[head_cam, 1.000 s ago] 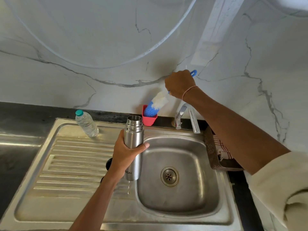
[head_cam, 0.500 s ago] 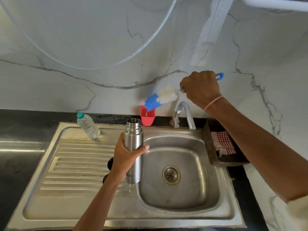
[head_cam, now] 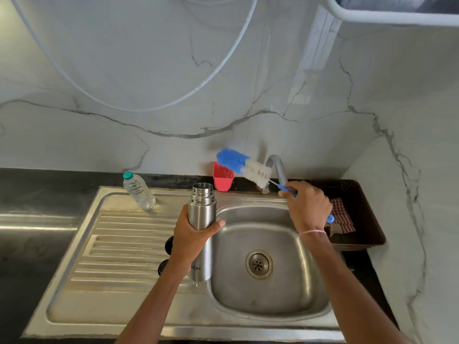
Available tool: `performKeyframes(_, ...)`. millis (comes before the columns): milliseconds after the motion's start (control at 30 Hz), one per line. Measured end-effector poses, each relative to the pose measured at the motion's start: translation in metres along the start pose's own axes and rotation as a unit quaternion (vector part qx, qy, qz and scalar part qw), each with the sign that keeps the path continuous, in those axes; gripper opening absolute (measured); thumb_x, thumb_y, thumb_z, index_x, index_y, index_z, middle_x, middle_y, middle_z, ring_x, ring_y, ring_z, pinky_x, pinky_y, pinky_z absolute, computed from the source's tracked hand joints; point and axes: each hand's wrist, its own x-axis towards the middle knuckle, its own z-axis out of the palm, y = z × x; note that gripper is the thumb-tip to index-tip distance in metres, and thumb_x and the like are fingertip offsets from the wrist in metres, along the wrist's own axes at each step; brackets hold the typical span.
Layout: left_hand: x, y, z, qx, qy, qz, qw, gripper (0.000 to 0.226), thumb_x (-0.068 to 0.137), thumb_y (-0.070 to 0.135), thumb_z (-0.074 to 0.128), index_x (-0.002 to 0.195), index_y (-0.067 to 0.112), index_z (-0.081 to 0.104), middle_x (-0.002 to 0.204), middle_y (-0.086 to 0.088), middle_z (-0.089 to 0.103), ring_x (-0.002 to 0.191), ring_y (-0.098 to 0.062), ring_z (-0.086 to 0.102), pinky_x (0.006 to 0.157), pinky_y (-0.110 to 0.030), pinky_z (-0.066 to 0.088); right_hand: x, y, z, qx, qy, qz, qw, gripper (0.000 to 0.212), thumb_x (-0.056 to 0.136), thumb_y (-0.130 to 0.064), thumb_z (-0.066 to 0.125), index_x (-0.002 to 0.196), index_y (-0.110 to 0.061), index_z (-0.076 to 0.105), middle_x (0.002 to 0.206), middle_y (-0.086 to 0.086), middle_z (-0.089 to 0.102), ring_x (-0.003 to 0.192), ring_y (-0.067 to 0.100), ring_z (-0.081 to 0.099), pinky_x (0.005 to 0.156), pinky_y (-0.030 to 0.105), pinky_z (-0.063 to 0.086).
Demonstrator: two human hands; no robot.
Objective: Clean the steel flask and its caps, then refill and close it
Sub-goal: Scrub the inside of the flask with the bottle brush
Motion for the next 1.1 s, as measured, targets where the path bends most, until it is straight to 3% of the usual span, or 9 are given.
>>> performKeyframes(100,0.002,0.005,0.000,0.014,-0.010,0.001,1.000,0.064,0.066,0.032,0.098,0.116,0.031,0.059,0.100,0.001,0.074,0.088,-0.016,0.074,0.076,-0.035,0.061,-0.010,0.016,0.001,0.084,-0.021,0.000,0.996,0.017,0.089,-0.036,0.077,0.101,-0.025,0.077,0.088,-0.007,0.073,0.074,0.014,0.064,0.057,0.023,0.039)
performKeyframes(233,0.006,0.017,0.002,0.012,-0.027,-0.006,1.000,0.067,0.067,0.034,0.097,0.120,0.027,0.058,0.102,0.002,0.074,0.088,-0.014,0.074,0.074,-0.030,0.059,-0.020,0.038,-0.013,0.131,-0.026,0.007,0.991,0.016,0.089,-0.047,0.074,0.097,-0.033,0.075,0.082,-0.017,0.073,0.074,0.007,0.067,0.060,0.030,0.052)
performKeyframes(300,0.008,0.023,0.005,0.007,-0.037,-0.014,0.999,0.067,0.068,0.037,0.096,0.122,0.027,0.057,0.104,0.003,0.074,0.088,-0.012,0.074,0.074,-0.029,0.058,-0.029,0.046,-0.022,0.162,-0.040,0.015,0.986,0.021,0.092,-0.055,0.065,0.086,-0.037,0.073,0.069,-0.020,0.069,0.066,0.002,0.064,0.059,0.030,0.051)
performKeyframes(433,0.008,0.025,0.013,-0.003,-0.067,-0.035,0.997,0.075,0.054,0.054,0.094,0.118,0.031,0.060,0.102,0.004,0.077,0.088,-0.012,0.075,0.084,-0.041,0.062,-0.058,0.061,-0.032,0.179,-0.055,0.074,0.980,0.041,0.095,-0.059,0.055,0.062,-0.040,0.070,0.047,-0.015,0.057,0.050,0.013,0.055,0.054,0.031,0.042)
performKeyframes(567,-0.002,0.025,0.025,-0.008,-0.096,-0.049,0.994,0.069,0.056,0.054,0.093,0.114,0.033,0.061,0.099,0.007,0.077,0.088,-0.013,0.075,0.087,-0.044,0.061,-0.081,0.077,-0.019,0.162,-0.029,0.148,0.975,0.067,0.097,-0.066,0.048,0.049,-0.021,0.063,0.044,-0.007,0.056,0.047,0.017,0.055,0.051,0.027,0.034)
performKeyframes(667,-0.008,0.025,0.033,-0.016,-0.105,-0.056,0.993,0.065,0.060,0.054,0.091,0.114,0.032,0.062,0.099,0.008,0.078,0.089,-0.012,0.075,0.088,-0.042,0.061,-0.087,0.089,-0.015,0.152,0.028,0.171,0.973,0.067,0.100,-0.048,0.057,0.044,-0.011,0.050,0.039,0.001,0.047,0.040,0.026,0.048,0.048,0.026,0.030)
performKeyframes(767,-0.010,0.027,0.037,-0.026,-0.104,-0.065,0.992,0.064,0.063,0.055,0.090,0.117,0.031,0.064,0.101,0.008,0.079,0.091,-0.012,0.076,0.087,-0.039,0.060,-0.081,0.096,-0.017,0.138,0.060,0.160,0.976,0.063,0.098,-0.028,0.064,0.041,-0.014,0.043,0.036,0.000,0.041,0.036,0.026,0.042,0.047,0.027,0.034)
performKeyframes(967,-0.015,0.031,0.047,0.006,-0.143,-0.056,0.988,0.052,0.071,0.047,0.092,0.115,0.032,0.067,0.100,0.007,0.079,0.096,-0.015,0.076,0.087,-0.035,0.057,-0.074,0.083,-0.014,0.095,0.023,0.146,0.984,0.057,0.091,-0.028,0.068,0.041,-0.020,0.043,0.040,-0.004,0.044,0.043,0.025,0.047,0.054,0.030,0.038)
performKeyframes(1100,-0.020,0.030,0.058,0.086,-0.166,-0.017,0.982,0.065,0.065,0.054,0.090,0.122,0.042,0.062,0.112,0.022,0.074,0.105,0.001,0.068,0.092,-0.028,0.053,-0.075,0.065,0.001,0.093,0.012,0.112,0.989,0.049,0.089,-0.028,0.069,0.045,-0.010,0.056,0.038,-0.003,0.047,0.036,0.022,0.049,0.047,0.028,0.044)
